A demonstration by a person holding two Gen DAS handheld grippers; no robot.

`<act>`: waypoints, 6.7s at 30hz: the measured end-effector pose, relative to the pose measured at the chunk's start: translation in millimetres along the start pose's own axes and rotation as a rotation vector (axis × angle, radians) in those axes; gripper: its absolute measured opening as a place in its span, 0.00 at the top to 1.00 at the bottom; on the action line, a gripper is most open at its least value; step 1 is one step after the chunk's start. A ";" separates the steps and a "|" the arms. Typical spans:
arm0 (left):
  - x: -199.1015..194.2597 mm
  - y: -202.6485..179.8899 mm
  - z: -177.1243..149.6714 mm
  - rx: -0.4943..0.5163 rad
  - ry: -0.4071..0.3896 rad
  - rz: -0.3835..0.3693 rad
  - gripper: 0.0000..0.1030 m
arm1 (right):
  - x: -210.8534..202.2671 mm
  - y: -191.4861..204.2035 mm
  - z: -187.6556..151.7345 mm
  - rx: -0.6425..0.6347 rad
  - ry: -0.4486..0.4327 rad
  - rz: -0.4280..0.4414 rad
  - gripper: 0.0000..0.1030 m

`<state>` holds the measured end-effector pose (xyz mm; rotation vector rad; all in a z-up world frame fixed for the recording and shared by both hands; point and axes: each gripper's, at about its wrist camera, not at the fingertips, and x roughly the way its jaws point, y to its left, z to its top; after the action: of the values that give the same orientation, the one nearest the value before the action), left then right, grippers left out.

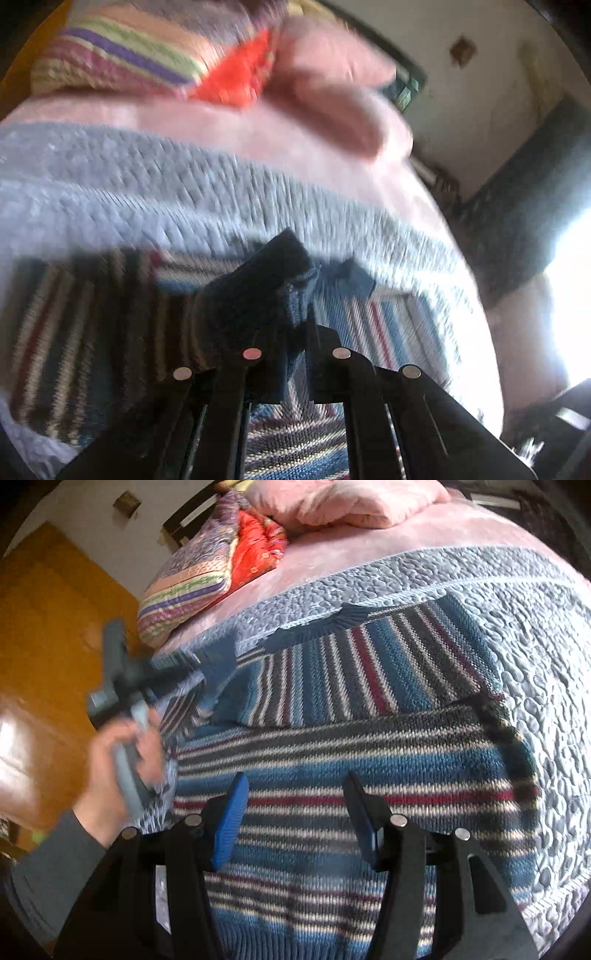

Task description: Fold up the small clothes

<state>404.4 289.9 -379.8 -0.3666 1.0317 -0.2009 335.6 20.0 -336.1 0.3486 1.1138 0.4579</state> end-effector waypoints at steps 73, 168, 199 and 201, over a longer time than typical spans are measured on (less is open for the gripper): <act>-3.6 126.3 4.6 -0.297 0.096 -0.174 0.36 | 89.4 -150.4 138.3 0.248 0.083 0.135 0.78; -238.0 68.3 -277.3 -0.659 0.236 -0.361 0.93 | -146.6 -126.8 -163.4 0.505 0.230 0.310 0.94; -43.8 138.2 -67.8 -0.645 0.273 -0.218 0.75 | 39.5 -183.8 78.9 0.469 0.282 0.234 0.63; -57.8 134.6 -65.1 -0.593 0.217 -0.225 0.56 | 21.9 -180.6 87.7 0.402 0.227 0.259 0.56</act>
<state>317.9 420.0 -415.9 -1.0187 1.2560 -0.1341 455.7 -126.6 -405.7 0.8156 1.3905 0.5092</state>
